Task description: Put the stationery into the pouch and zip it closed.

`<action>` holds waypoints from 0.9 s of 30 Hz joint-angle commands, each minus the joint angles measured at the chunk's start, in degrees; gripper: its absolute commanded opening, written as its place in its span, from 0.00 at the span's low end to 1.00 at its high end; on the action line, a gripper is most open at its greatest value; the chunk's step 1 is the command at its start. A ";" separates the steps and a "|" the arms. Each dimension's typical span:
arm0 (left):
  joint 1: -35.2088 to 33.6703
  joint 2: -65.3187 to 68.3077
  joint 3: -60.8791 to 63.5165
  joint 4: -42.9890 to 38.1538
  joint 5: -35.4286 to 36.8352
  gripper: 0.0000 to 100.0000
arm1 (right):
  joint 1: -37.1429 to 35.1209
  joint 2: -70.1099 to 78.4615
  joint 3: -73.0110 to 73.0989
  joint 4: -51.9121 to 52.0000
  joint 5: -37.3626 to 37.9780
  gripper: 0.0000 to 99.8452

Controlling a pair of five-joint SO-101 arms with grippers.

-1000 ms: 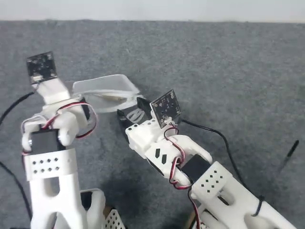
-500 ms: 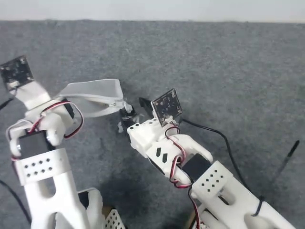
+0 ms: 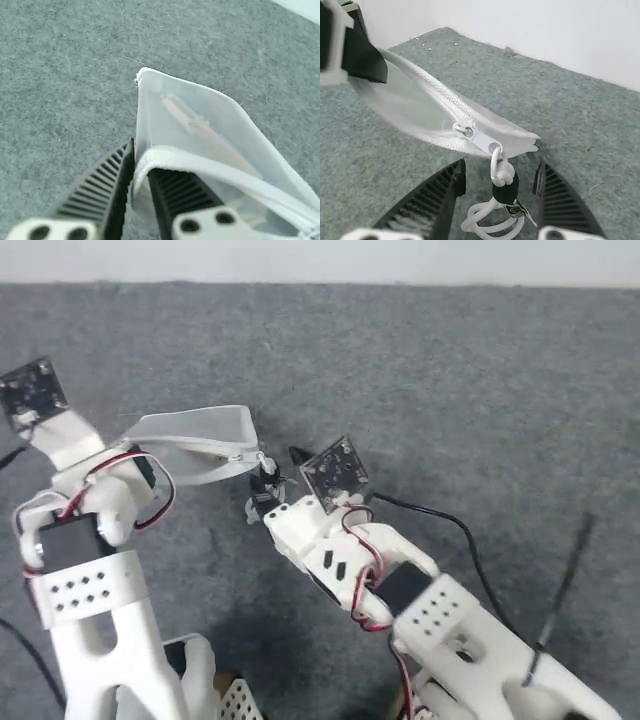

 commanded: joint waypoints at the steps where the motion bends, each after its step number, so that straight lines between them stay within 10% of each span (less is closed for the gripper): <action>1: -0.44 -0.35 -0.57 -2.11 1.14 0.01 | 0.92 8.31 -0.35 -8.84 1.32 0.21; 21: -0.44 -0.26 -0.57 -2.11 1.05 0.01 | 2.15 15.43 0.62 -17.10 9.93 0.20; 27: -0.44 -0.26 -0.57 -2.02 1.05 0.01 | 2.15 15.43 0.62 -17.45 9.93 0.07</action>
